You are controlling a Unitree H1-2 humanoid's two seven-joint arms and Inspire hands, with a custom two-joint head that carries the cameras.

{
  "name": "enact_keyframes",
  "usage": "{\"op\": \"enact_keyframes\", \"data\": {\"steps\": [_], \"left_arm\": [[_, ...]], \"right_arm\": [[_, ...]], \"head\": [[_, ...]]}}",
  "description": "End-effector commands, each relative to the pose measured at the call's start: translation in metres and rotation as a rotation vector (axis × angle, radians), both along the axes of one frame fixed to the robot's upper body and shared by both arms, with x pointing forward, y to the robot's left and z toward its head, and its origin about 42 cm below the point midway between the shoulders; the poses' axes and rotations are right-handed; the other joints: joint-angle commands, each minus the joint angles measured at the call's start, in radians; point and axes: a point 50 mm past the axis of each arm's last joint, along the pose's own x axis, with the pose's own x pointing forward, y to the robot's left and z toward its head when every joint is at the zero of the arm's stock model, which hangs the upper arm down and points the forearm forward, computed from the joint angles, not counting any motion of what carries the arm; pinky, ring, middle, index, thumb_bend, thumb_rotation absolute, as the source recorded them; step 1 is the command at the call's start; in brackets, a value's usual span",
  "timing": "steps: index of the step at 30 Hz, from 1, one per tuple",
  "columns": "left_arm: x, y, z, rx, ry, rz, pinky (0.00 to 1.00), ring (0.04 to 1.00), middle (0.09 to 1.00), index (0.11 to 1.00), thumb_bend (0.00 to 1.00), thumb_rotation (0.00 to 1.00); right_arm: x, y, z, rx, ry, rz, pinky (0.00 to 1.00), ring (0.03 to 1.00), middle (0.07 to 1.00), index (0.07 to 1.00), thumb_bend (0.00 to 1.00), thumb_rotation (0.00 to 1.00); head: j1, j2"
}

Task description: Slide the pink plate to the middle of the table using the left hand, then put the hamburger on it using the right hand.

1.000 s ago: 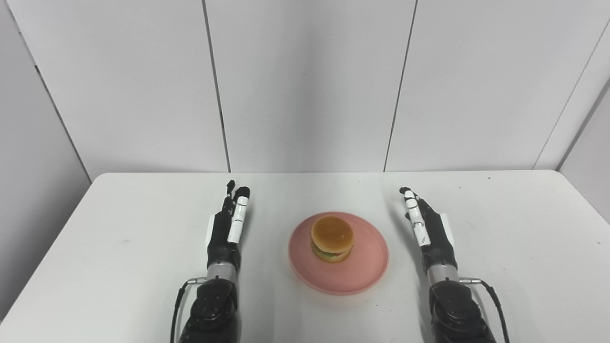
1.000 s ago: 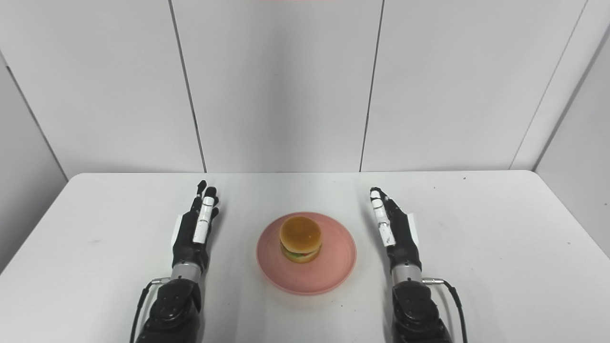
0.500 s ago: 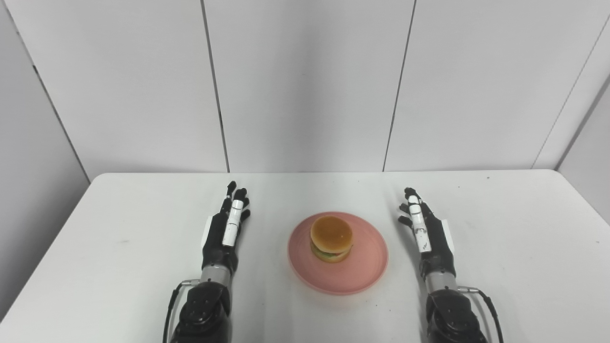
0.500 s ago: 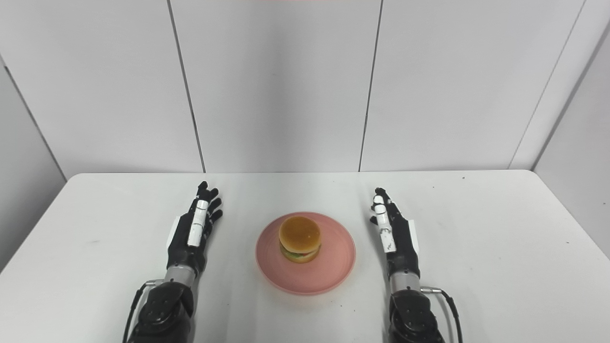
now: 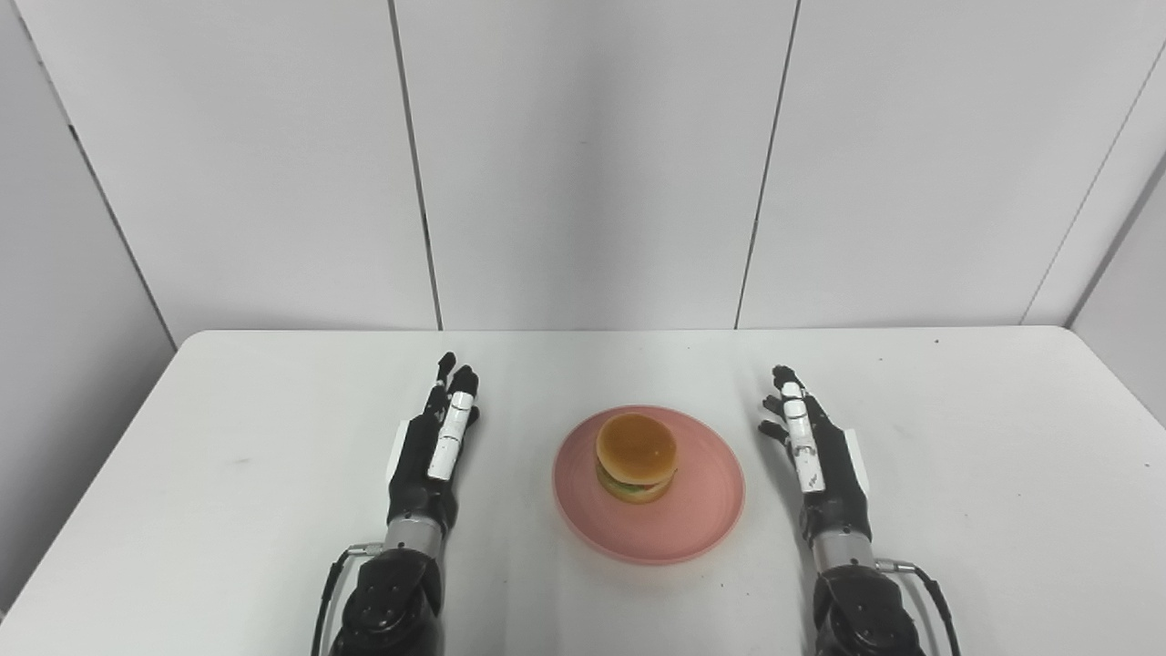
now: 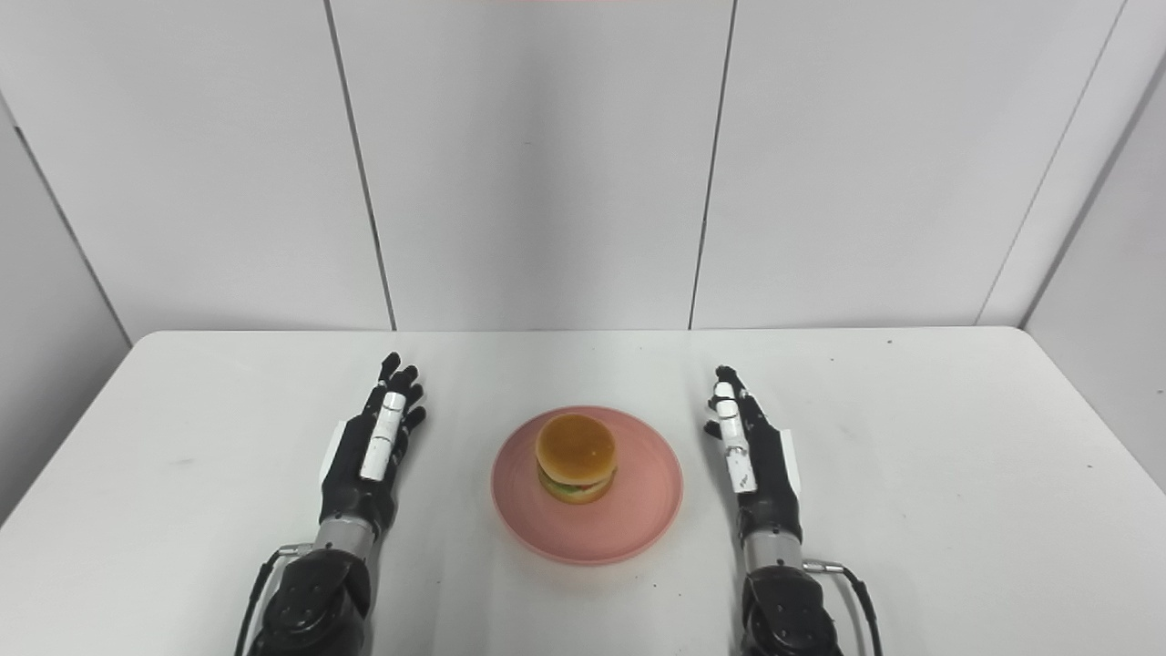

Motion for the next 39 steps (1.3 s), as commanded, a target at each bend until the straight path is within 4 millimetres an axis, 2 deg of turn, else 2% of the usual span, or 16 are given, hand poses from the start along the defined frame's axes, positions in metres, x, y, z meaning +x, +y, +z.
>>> {"op": "enact_keyframes", "data": {"steps": [1,4,6,9,10,15,20,24,28,33,37,39], "left_arm": [[-0.001,-0.005,0.007,-0.007,0.0,0.001,0.96,0.963,0.973,1.0,0.8,0.84],[0.001,-0.006,0.013,0.013,0.011,0.039,0.93,0.945,0.944,1.0,0.77,0.96],[0.0,-0.007,0.017,0.025,0.023,0.094,0.93,0.962,0.956,1.0,0.76,0.99],[0.001,-0.007,0.018,0.015,0.035,0.108,0.94,0.972,0.975,1.0,0.79,0.99],[0.001,-0.007,0.017,0.007,0.033,0.099,0.94,0.978,0.983,1.0,0.79,0.99],[0.0,-0.01,0.021,-0.019,0.016,0.078,0.95,0.996,0.992,1.0,0.78,0.99],[-0.015,-0.01,0.031,-0.042,0.001,0.057,0.96,0.993,1.0,1.0,0.75,0.99],[-0.045,-0.003,0.038,-0.06,0.012,0.023,0.96,0.986,1.0,1.0,0.7,0.99],[-0.079,0.012,0.037,-0.1,0.037,-0.01,0.98,1.0,1.0,1.0,0.7,0.95],[-0.113,0.029,0.023,-0.132,0.065,-0.015,0.98,0.994,1.0,1.0,0.73,0.93],[-0.141,0.038,0.007,-0.164,0.077,-0.042,0.99,1.0,1.0,1.0,0.73,0.93],[-0.15,0.044,0.0,-0.169,0.08,-0.05,1.0,1.0,1.0,1.0,0.74,0.92]], "right_arm": [[0.001,0.004,0.004,0.013,0.009,0.023,0.79,0.866,0.907,0.869,0.68,1.0],[0.002,0.003,0.008,0.017,-0.005,0.027,0.77,0.866,0.902,0.87,0.67,1.0],[0.002,0.002,0.009,0.021,0.0,0.022,0.78,0.865,0.908,0.869,0.67,1.0],[0.002,0.001,0.008,0.041,0.019,0.012,0.79,0.865,0.912,0.867,0.68,1.0],[0.002,0.001,0.007,0.046,0.028,0.009,0.79,0.863,0.911,0.866,0.68,1.0],[0.002,-0.001,0.005,0.068,0.046,0.008,0.81,0.877,0.927,0.898,0.67,1.0],[-0.013,-0.009,0.007,0.071,0.029,0.008,0.82,0.883,0.939,0.904,0.65,1.0],[-0.032,-0.021,0.011,0.077,0.039,0.004,0.86,0.904,0.954,0.922,0.69,1.0],[-0.058,-0.034,0.01,0.102,0.035,-0.011,0.85,0.904,0.942,0.908,0.69,0.99],[-0.093,-0.043,-0.012,0.131,0.03,-0.025,0.83,0.871,0.917,0.898,0.67,0.94],[-0.125,-0.04,-0.024,0.157,0.039,-0.042,0.81,0.844,0.9,0.889,0.69,0.93],[-0.134,-0.038,-0.028,0.161,0.039,-0.041,0.81,0.834,0.897,0.885,0.7,0.93]], "head": [[0.004,0.008],[0.005,0.013],[0.007,0.017],[0.002,0.021],[-0.007,0.008],[-0.01,0.01],[-0.027,-0.003],[-0.031,0.008],[-0.038,0.008],[-0.039,0.012],[-0.028,0.007],[-0.03,0.006]]}}
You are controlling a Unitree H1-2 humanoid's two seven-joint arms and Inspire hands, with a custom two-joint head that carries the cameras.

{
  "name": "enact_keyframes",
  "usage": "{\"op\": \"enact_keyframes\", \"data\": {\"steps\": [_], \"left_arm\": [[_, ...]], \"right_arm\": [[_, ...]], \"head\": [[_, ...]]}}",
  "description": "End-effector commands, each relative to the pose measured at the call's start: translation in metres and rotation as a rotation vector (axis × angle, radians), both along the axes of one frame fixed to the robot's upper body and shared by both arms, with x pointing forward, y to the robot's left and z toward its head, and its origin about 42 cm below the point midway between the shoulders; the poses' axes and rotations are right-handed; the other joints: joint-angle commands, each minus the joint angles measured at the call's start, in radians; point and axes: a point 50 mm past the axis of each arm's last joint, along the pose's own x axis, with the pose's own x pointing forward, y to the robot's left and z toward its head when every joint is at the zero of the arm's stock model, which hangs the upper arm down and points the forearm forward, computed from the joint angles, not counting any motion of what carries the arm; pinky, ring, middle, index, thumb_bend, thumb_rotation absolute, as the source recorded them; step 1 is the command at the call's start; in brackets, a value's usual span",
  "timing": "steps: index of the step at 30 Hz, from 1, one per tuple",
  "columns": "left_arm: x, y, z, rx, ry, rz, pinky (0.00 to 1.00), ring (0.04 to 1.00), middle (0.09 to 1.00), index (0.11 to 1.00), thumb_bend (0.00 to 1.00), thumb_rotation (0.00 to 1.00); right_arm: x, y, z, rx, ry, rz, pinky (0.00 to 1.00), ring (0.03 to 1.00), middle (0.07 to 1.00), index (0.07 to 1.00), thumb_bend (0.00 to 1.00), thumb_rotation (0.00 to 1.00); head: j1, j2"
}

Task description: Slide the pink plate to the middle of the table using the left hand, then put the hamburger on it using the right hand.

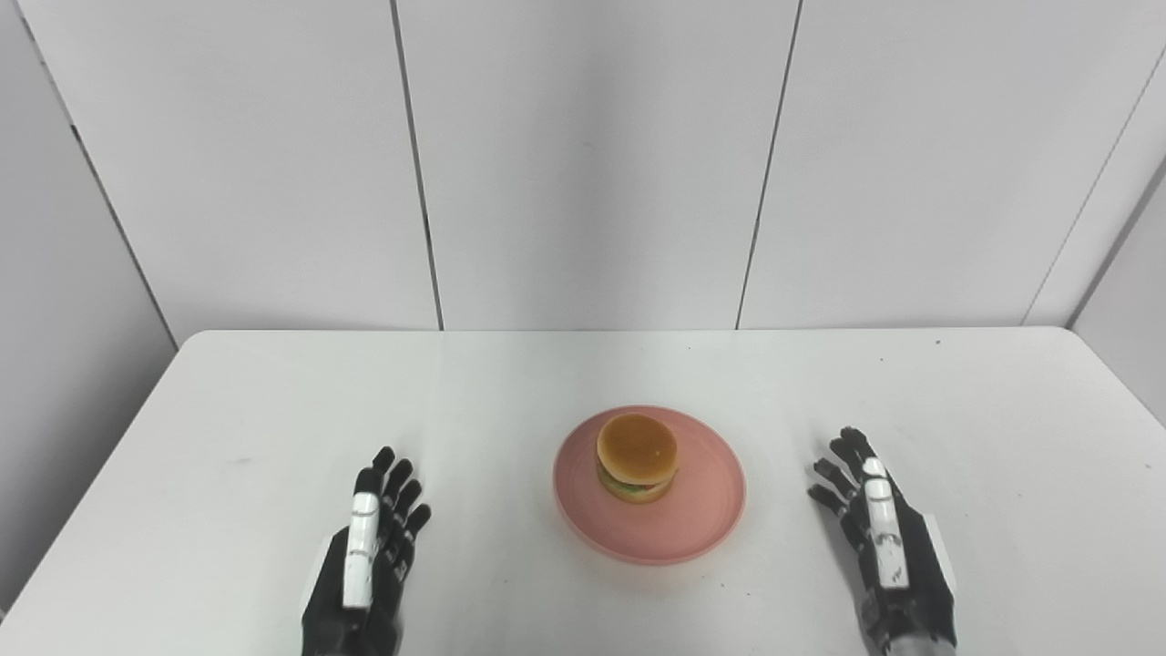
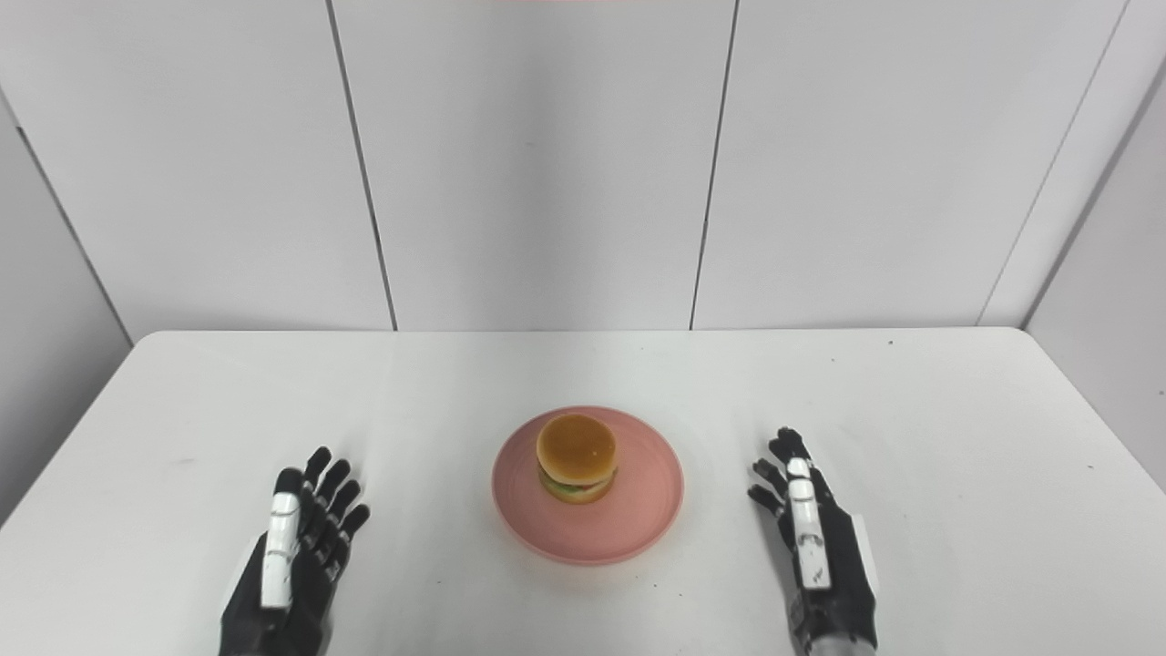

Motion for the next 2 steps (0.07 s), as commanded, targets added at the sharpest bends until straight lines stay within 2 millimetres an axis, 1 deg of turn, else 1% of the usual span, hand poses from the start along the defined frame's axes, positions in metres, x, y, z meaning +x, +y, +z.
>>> {"op": "enact_keyframes", "data": {"steps": [1,2], "left_arm": [[-0.0097,0.0062,-0.0053,-0.012,-0.013,-0.019,1.0,1.0,1.0,1.0,0.75,0.91],[-0.0124,0.0093,-0.009,-0.013,-0.011,-0.02,1.0,1.0,1.0,1.0,0.76,0.91]], "right_arm": [[-0.016,0.0008,-0.0149,0.028,0.04,-0.011,0.81,0.836,0.895,0.884,0.71,0.94],[-0.0193,0.002,-0.0174,0.039,0.048,-0.015,0.81,0.838,0.891,0.881,0.71,0.94]], "head": [[-0.008,-0.011],[-0.013,-0.015]]}}
